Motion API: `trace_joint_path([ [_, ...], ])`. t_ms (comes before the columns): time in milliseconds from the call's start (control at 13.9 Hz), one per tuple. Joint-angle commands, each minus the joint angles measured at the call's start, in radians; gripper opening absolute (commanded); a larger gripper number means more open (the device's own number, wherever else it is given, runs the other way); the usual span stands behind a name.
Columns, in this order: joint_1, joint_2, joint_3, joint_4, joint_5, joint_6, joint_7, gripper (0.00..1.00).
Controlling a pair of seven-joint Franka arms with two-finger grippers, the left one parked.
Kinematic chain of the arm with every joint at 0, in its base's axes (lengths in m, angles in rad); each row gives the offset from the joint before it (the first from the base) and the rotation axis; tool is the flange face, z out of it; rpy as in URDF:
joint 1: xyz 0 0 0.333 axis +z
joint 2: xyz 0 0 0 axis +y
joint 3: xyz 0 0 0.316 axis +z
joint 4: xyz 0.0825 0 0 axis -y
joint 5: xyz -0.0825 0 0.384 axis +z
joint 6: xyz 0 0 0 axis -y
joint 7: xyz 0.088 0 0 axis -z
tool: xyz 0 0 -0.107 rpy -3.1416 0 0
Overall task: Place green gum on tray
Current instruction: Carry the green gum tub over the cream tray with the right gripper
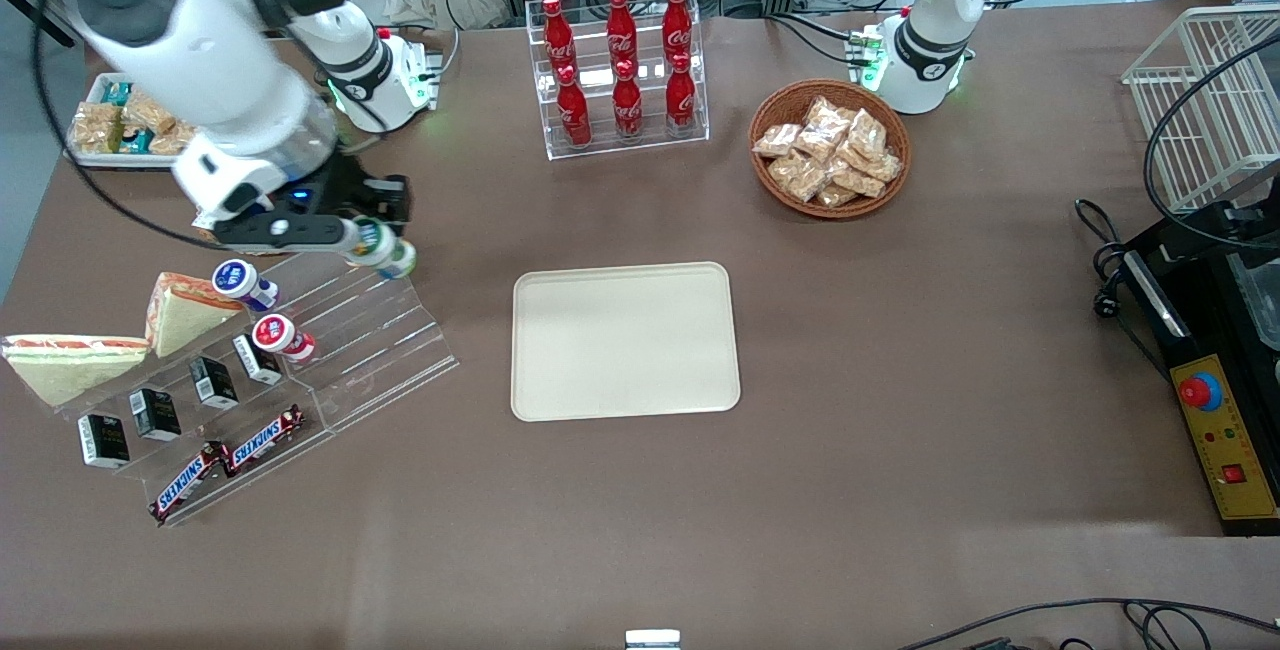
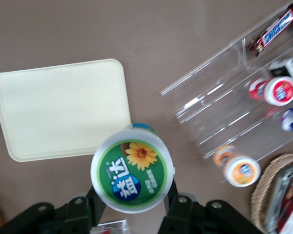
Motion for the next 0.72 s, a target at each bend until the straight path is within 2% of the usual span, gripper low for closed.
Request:
trace_joint_path([
  [0,0.062,0.098,-0.010,0.055,0.011,0.089,0.141,0.15],
  [288,0.108,0.159,-0.010,-0.070,0.009,0.290,0.247,0.15],
  [649,0.145,0.211,-0.010,-0.395,0.008,0.746,0.324,0.15],
])
